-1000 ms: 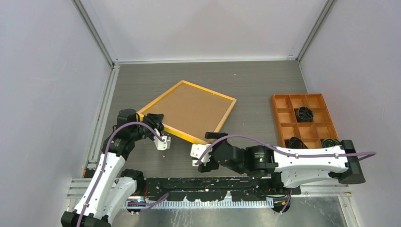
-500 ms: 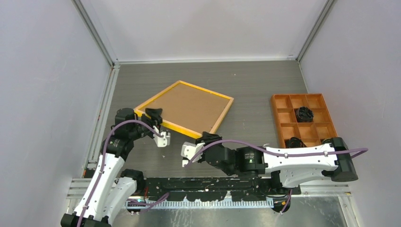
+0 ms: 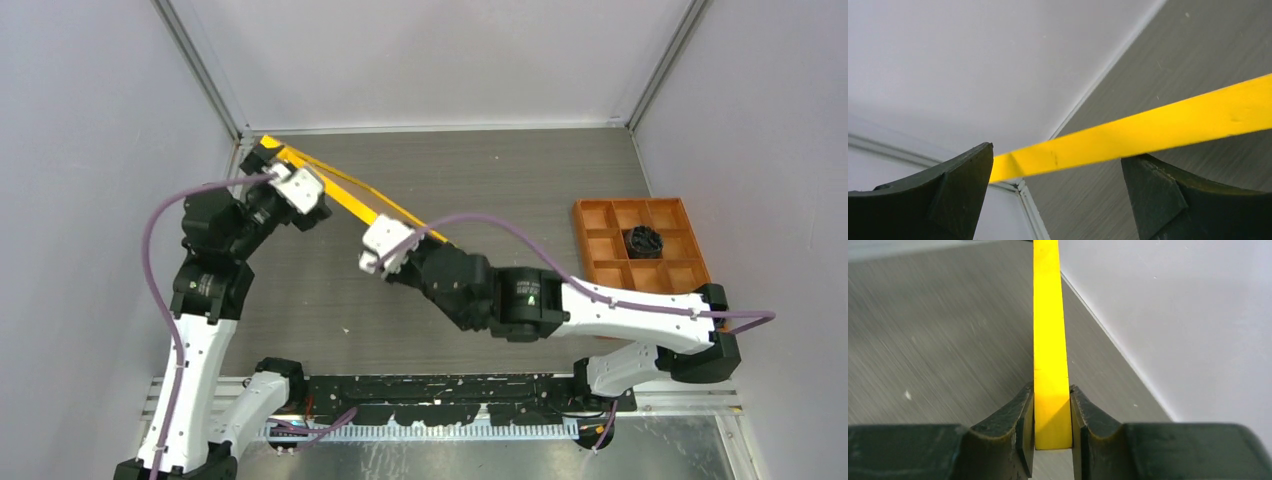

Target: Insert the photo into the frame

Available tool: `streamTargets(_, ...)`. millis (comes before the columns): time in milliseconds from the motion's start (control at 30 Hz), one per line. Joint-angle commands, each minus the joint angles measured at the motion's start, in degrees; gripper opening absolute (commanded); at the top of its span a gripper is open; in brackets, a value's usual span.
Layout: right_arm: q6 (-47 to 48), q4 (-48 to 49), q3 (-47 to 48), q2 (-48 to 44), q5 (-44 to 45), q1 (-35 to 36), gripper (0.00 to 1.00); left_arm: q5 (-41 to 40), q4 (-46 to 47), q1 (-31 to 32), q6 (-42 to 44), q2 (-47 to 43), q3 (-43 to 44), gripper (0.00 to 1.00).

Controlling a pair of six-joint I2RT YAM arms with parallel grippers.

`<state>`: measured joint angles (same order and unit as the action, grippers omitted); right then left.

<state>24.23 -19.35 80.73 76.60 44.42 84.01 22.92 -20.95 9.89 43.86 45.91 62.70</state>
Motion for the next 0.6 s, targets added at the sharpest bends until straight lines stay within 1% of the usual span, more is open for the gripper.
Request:
streamTargets(0, -17.18, -2.90, 11.53, 1.29, -7.53, -6.73, 0.01, -7.87, 6.05, -0.48, -21.24, 0.17, 10.41, 1.00)
streamTargets(67, -24.76, -3.92, 13.28, 0.52, -14.09, -12.40, 0.01, -8.34, 3.26, -0.49, -23.47, 1.06, 13.81, 1.00)
streamTargets(167, -35.68, -4.61, 12.65, -1.40, -22.94, -21.85, 0.01, -7.56, -6.63, -0.49, -25.42, 4.48, 19.69, 1.00)
streamTargets(233, -41.42, -5.88, 11.39, -2.23, -26.46, -28.31, 0.01, -6.51, -11.78, -0.46, -26.04, 6.18, 21.66, 1.00)
streamTargets(367, -48.69, -7.70, 9.92, -3.15, -33.23, -38.82, 0.01, -4.34, -15.57, -0.49, -27.29, 7.95, 22.47, 1.00)
streamTargets(400, -50.74, -8.42, 10.34, -3.02, -36.23, -41.79, 0.01, -3.99, -16.31, -0.53, -27.45, 8.79, 22.74, 1.00)
streamTargets(567, -61.01, -13.64, 13.95, -0.71, -45.68, -55.84, 0.01, -4.59, -20.59, -0.98, -27.25, 12.64, 23.75, 1.00)
